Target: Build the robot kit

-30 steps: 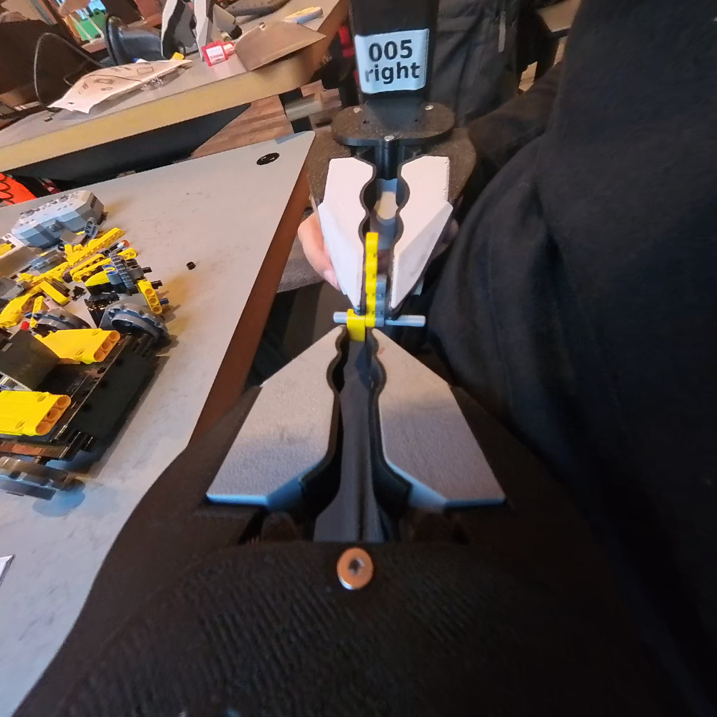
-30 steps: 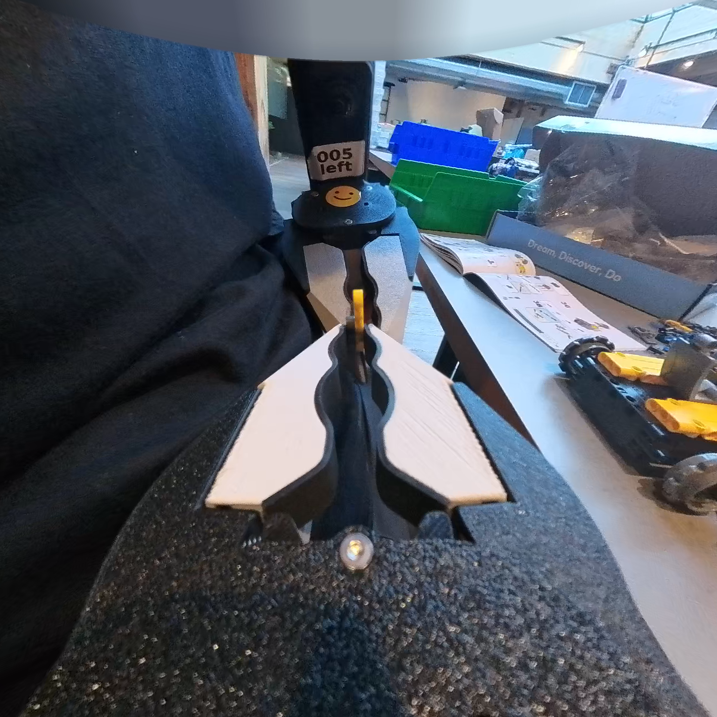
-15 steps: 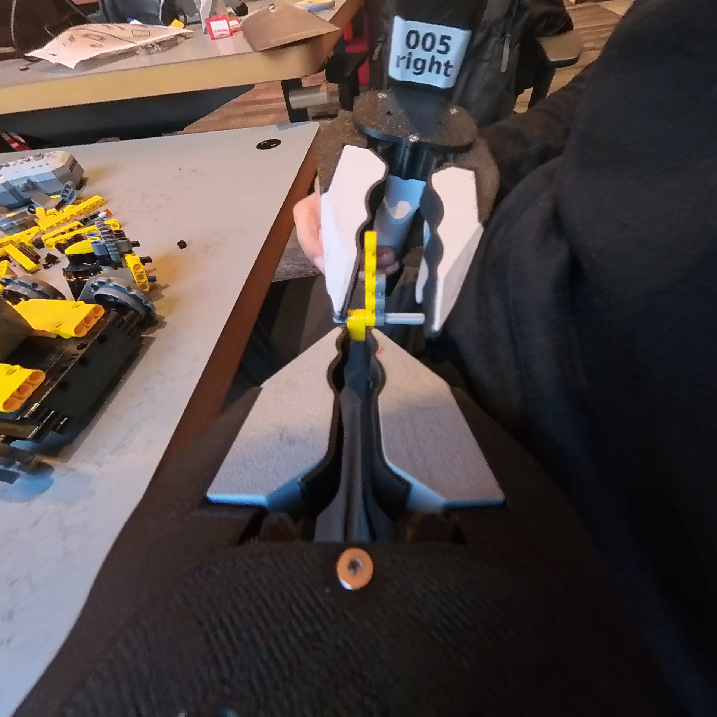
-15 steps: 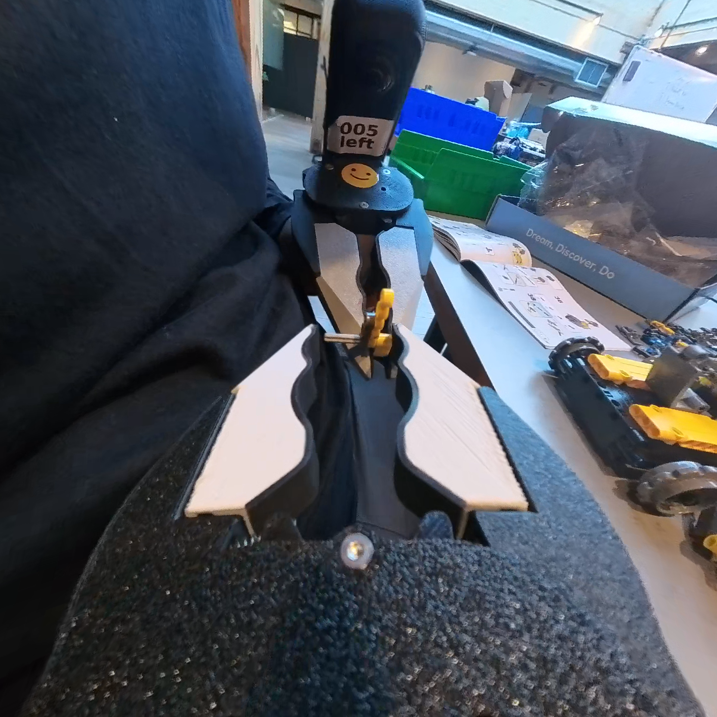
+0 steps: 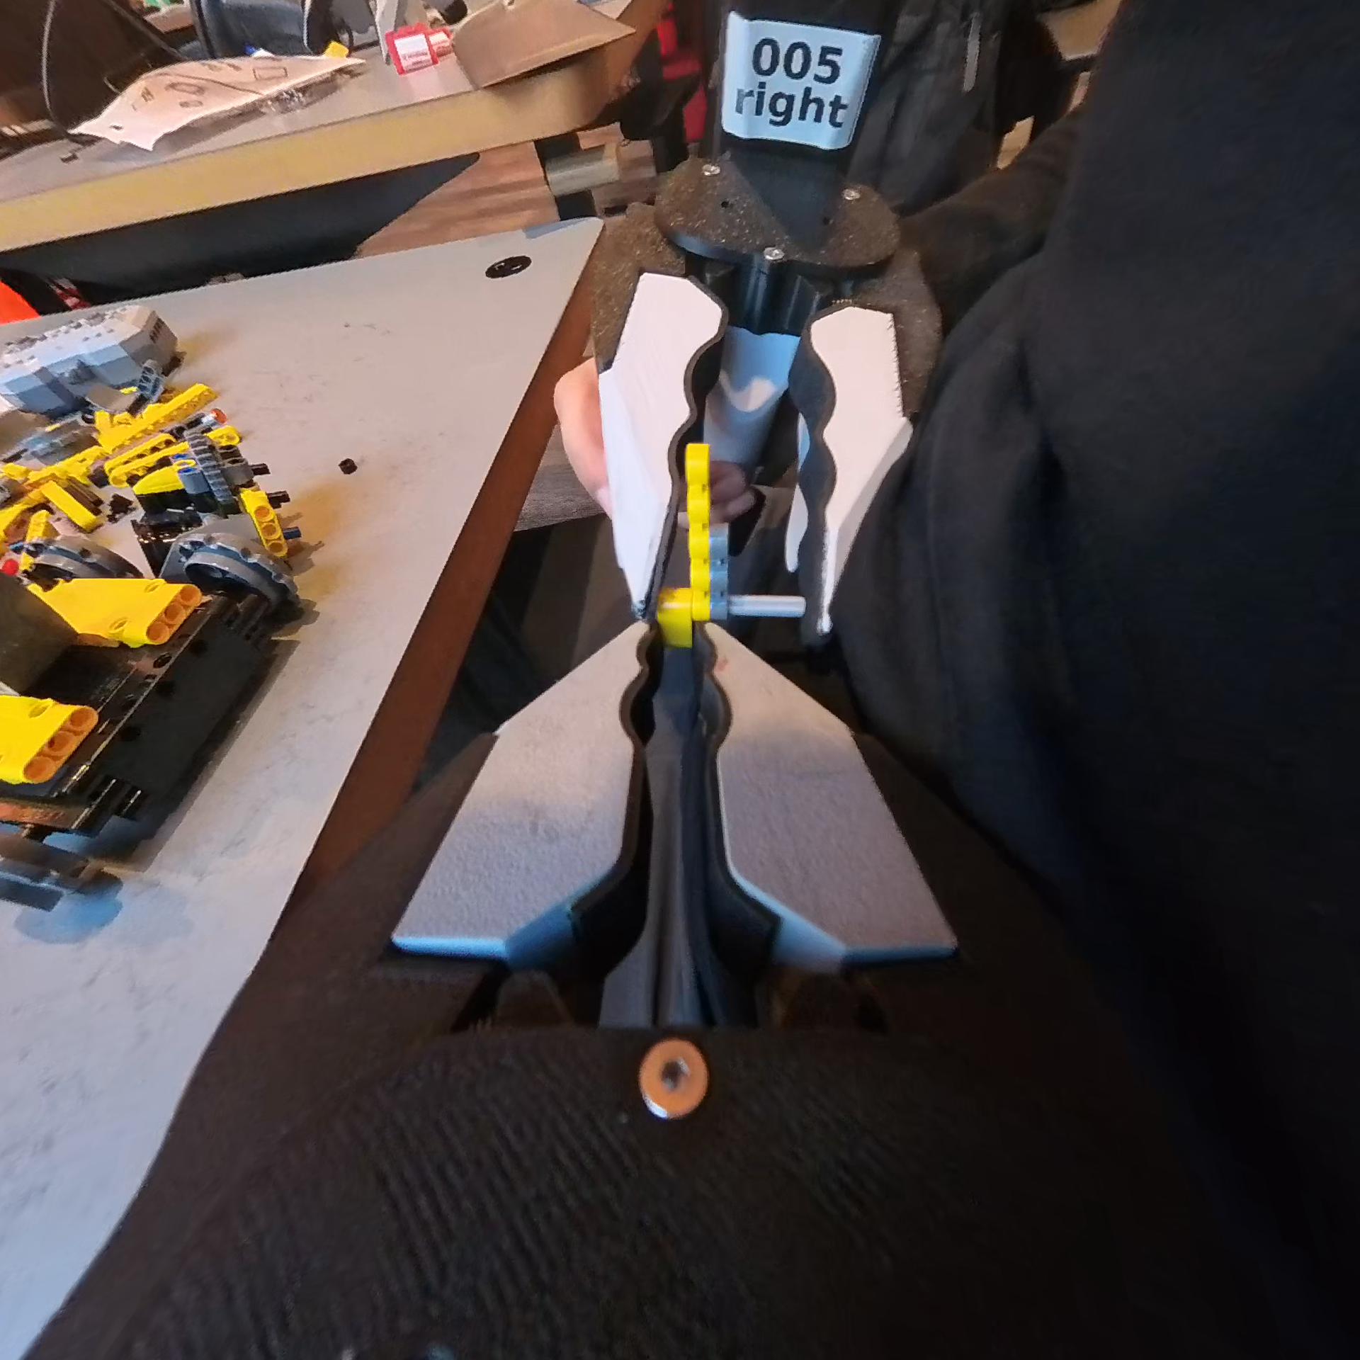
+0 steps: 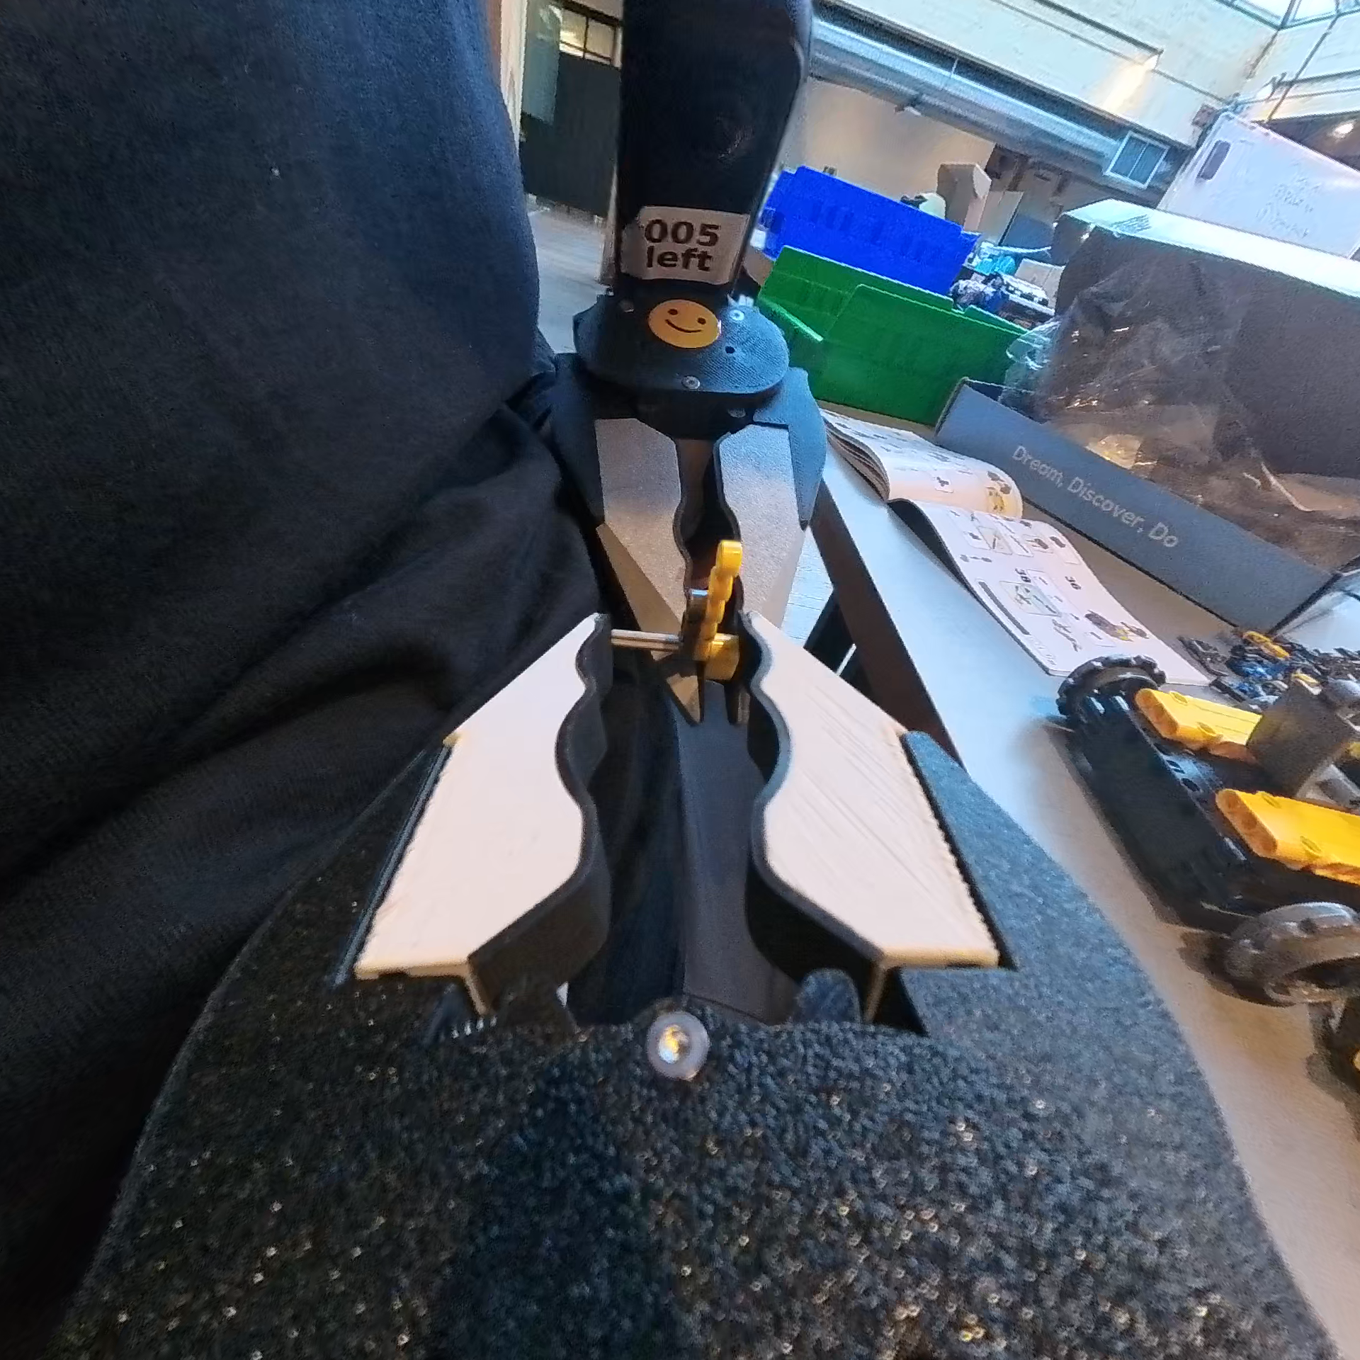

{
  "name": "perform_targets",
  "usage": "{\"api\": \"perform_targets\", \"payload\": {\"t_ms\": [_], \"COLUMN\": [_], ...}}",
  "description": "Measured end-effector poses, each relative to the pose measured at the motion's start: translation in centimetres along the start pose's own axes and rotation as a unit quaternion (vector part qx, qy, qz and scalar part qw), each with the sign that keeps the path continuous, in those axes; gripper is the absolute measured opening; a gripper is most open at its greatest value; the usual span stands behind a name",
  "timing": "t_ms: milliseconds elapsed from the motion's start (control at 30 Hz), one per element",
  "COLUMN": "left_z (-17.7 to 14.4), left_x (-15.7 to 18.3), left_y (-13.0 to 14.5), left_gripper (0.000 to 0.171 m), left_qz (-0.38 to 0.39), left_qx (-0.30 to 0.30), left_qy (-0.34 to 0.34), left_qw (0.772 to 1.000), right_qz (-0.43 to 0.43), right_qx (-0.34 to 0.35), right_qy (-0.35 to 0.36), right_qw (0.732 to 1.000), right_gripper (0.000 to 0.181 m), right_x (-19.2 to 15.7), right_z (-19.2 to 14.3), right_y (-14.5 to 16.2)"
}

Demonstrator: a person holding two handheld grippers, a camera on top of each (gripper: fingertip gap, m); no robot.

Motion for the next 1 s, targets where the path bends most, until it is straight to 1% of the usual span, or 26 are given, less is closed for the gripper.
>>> {"api": "perform_targets", "payload": {"t_ms": [200,467,500,533,633,700,833,1000], "left_z": [-0.1,-0.4,-0.3,-0.4,-0.3,-0.3,-0.2,-0.2], "left_x": [0.4,0.8,0.8,0.8,0.7,0.5,0.1,0.1], "left_y": [0.1,0.2,0.1,0.0,0.1,-0.1,-0.2,-0.5], "left_gripper": [0.005,0.005,0.004,0.004,0.004,0.004,0.005,0.005], "left_qz": [0.008,0.013,0.017,0.021,0.016,0.017,-0.022,0.004], "left_qx": [-0.006,-0.019,-0.017,-0.014,-0.016,-0.009,0.0,0.009], "left_qy": [-0.001,-0.001,-0.003,-0.007,-0.01,-0.013,-0.006,-0.021], "left_qw": [1.0,1.0,1.0,1.0,1.0,1.0,1.0,1.0], "right_qz": [0.013,0.011,0.007,0.006,0.007,0.007,0.019,0.003], "right_qx": [0.013,0.003,-0.001,-0.003,0.003,0.004,0.0,-0.012], "right_qy": [-0.003,-0.009,-0.012,-0.015,-0.013,-0.009,0.005,0.022], "right_qw": [1.0,1.0,1.0,1.0,1.0,1.0,1.0,1.0], "right_gripper": [0.034,0.034,0.033,0.028,0.028,0.028,0.03,0.033], "right_x": [-0.3,-0.8,-1.0,-1.1,-1.0,-0.8,-0.2,-0.2], "right_z": [0.1,0.4,0.5,0.6,0.6,0.5,0.1,-0.2], "right_y": [0.0,0.0,0.0,-0.1,-0.1,-0.3,-0.5,-0.6]}}
Point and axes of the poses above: each gripper's, where its closed fingertips meet, z out along the fingers, y out of its underside, x = y × z across the jaws, the point moved 2 cm from there along -z, back along the fingers, and after that the axes turned 15 degrees about -y, right-handed, at the moved point
